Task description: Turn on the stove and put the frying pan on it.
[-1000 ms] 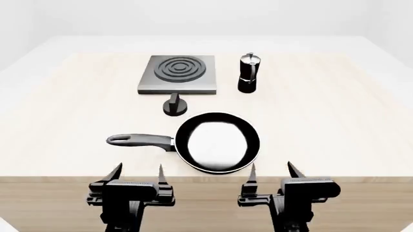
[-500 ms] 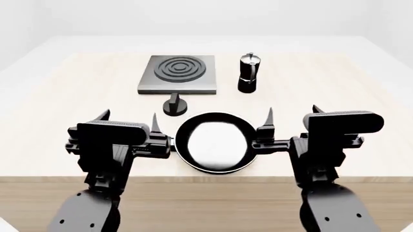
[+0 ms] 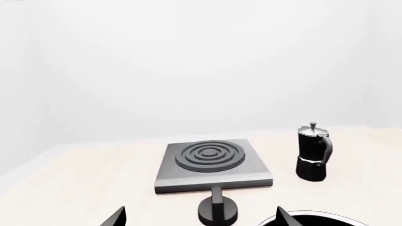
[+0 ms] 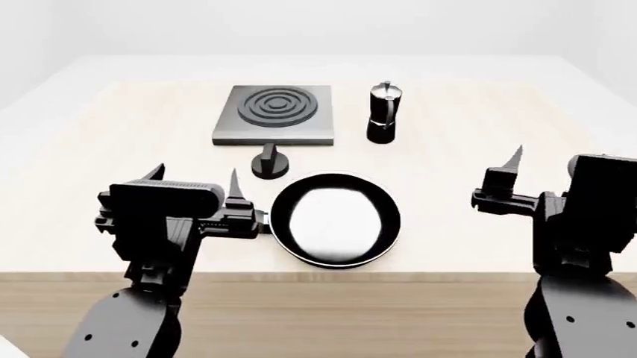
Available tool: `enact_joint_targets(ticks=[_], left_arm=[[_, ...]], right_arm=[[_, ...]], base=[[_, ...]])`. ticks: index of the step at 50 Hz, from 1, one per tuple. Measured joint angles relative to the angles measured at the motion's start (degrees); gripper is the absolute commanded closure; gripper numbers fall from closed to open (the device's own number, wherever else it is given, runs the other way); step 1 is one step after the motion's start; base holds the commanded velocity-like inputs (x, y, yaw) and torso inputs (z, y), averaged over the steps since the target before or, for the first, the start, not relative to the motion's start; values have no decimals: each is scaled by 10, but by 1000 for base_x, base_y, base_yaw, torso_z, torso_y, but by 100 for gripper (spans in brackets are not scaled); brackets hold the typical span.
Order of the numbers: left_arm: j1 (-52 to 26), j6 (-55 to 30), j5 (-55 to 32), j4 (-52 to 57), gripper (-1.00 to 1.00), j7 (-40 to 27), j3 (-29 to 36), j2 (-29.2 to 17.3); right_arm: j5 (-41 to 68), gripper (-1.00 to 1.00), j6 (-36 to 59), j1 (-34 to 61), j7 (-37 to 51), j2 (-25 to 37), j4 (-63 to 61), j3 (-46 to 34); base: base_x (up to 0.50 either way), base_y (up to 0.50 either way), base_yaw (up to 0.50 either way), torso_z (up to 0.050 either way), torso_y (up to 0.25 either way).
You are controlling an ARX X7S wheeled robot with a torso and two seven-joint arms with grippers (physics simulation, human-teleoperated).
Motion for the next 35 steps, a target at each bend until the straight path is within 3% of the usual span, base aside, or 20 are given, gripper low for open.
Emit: enact_joint_targets(ticks=[12,35], left_arm=[[-2,1,-7,0,-100,-6,-1,-6],[-3,12,-11,-6,-100,-18,3,-16]], right_arm=[[-9,-100,22,-12,12,26,-21,100],[-12,-100,16,-36,21,36,-11,146]], base=[[0,0,0,0,0],[500,0,0,0,0]])
